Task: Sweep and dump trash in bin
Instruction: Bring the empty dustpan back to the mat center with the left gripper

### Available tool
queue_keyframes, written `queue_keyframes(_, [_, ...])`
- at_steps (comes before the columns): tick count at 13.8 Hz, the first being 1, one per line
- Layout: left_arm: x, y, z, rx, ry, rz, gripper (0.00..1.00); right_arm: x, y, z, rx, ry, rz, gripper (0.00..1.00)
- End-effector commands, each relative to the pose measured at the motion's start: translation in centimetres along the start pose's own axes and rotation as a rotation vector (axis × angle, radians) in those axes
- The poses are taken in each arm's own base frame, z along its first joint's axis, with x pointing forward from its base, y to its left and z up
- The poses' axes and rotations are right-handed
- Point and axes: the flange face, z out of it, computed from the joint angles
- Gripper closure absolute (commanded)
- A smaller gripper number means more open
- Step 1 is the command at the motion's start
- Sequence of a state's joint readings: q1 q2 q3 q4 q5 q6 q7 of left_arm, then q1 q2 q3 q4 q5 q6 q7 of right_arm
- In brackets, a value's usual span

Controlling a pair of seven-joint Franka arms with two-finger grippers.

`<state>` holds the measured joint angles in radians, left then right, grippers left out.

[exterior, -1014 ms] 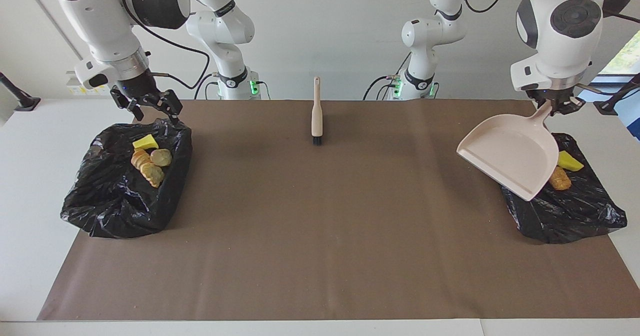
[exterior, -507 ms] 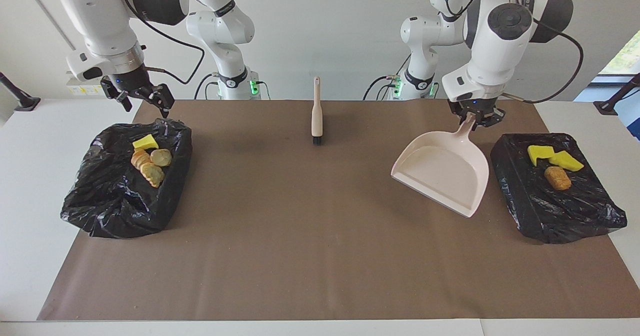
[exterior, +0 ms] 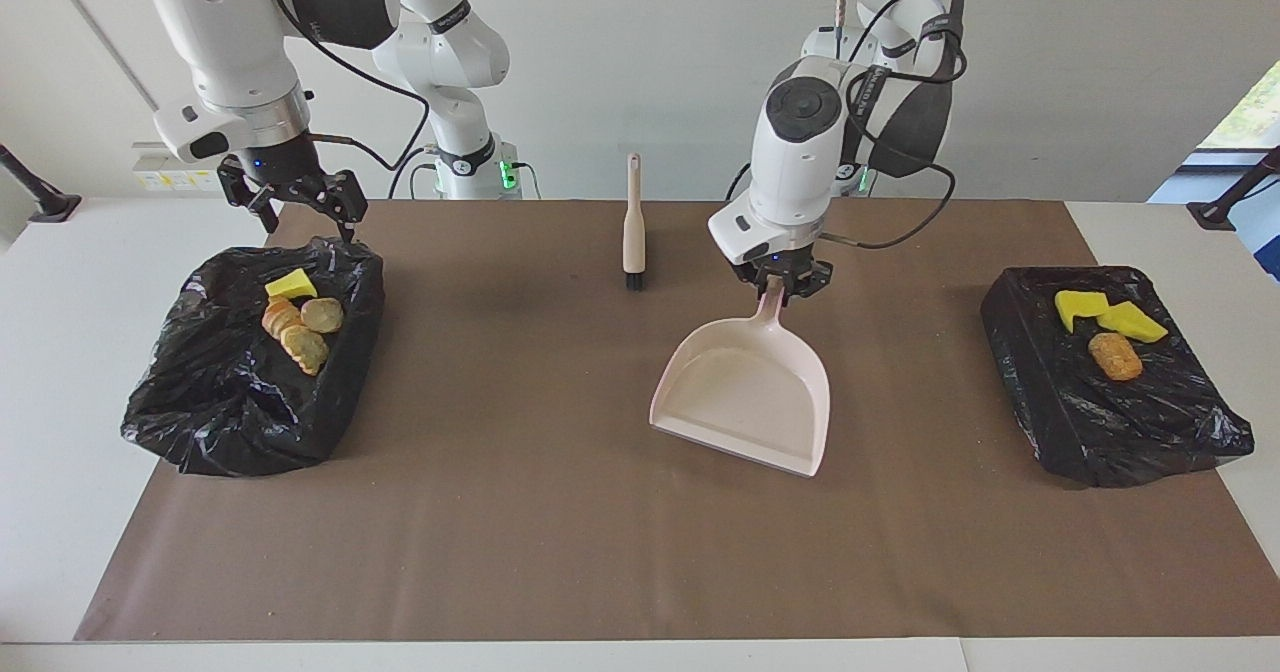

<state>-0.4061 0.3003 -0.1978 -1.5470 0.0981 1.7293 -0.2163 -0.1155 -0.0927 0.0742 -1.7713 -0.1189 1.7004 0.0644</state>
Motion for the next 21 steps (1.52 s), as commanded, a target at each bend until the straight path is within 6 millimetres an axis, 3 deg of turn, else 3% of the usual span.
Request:
queue_keyframes(1, [3.8, 4.6, 1.1, -0.042, 0.046, -0.126, 1.0, 0.9, 0.6, -0.9, 0.034, 0.016, 0.011, 0.0])
queue_keyframes(3, [3.9, 6.4, 1.7, -0.051, 0.064, -0.151, 1.0, 1.1, 0.7, -1.7, 0.089, 0.028, 0.06, 0.0])
queue_keyframes(6, [4.2, 10.4, 4.6, -0.046, 0.056, -0.185, 1.0, 1.2, 0.6, -2.4, 0.084, 0.046, 0.067, 0.0])
queue_keyframes(7, [4.2, 10.8, 4.7, -0.048, 0.061, -0.189, 1.0, 1.4, 0.6, -2.8, 0.099, 0.058, 0.069, 0.0])
queue_keyframes(10, [4.6, 10.9, 5.4, -0.061, 0.077, -0.194, 1.0, 1.3, 0.1, -2.7, 0.084, 0.052, 0.054, 0.0])
queue_keyframes(12, [5.6, 11.6, 8.5, -0.065, 0.078, -0.217, 1.0, 1.3, 0.2, -2.8, 0.09, 0.049, 0.052, 0.0])
queue_keyframes(15, [5.7, 11.5, 8.9, -0.078, 0.079, -0.265, 1.0, 1.4, 1.8, -2.9, 0.114, 0.051, 0.082, 0.0])
queue_keyframes(16, [5.7, 11.6, 9.3, -0.076, 0.073, -0.281, 1.0, 1.4, 2.2, -4.3, 0.117, 0.073, 0.087, 0.0])
queue_keyframes(18, [5.7, 11.6, 10.1, -0.071, 0.067, -0.281, 1.0, 1.3, 1.3, -4.6, 0.107, 0.014, 0.072, 0.0])
queue_keyframes(21, [5.9, 11.5, 10.0, -0.06, 0.069, -0.302, 1.0, 0.7, 2.3, -5.7, 0.158, 0.002, 0.095, 0.0])
